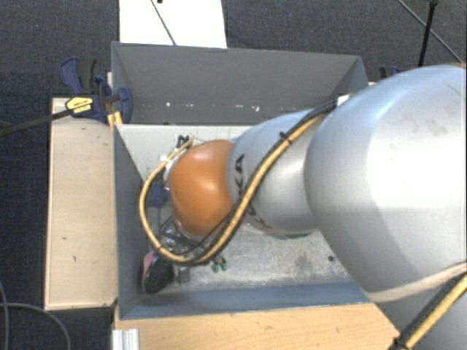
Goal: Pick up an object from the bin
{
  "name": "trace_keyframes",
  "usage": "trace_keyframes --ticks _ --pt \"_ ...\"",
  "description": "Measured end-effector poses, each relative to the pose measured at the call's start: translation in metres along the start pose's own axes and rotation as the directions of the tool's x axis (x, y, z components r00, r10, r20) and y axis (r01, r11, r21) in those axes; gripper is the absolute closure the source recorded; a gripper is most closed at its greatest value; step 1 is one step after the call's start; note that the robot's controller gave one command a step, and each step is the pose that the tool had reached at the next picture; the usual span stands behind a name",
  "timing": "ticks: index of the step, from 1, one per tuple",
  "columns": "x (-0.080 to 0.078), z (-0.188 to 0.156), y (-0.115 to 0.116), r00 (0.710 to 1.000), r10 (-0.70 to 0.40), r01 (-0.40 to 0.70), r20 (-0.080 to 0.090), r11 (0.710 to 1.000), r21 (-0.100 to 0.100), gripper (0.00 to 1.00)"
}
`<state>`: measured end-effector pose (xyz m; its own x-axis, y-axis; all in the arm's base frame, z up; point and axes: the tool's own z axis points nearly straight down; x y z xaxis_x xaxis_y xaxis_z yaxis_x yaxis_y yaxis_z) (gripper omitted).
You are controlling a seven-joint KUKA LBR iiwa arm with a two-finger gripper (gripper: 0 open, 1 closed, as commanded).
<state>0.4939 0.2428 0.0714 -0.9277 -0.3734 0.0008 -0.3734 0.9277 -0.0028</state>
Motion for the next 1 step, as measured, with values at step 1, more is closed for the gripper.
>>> trace_keyframes --ticks 1 --pt "-0.0149 -0.1940 -0.0181 0.998 0.065 -0.065 0.011 0.998 -0.003 1.00"
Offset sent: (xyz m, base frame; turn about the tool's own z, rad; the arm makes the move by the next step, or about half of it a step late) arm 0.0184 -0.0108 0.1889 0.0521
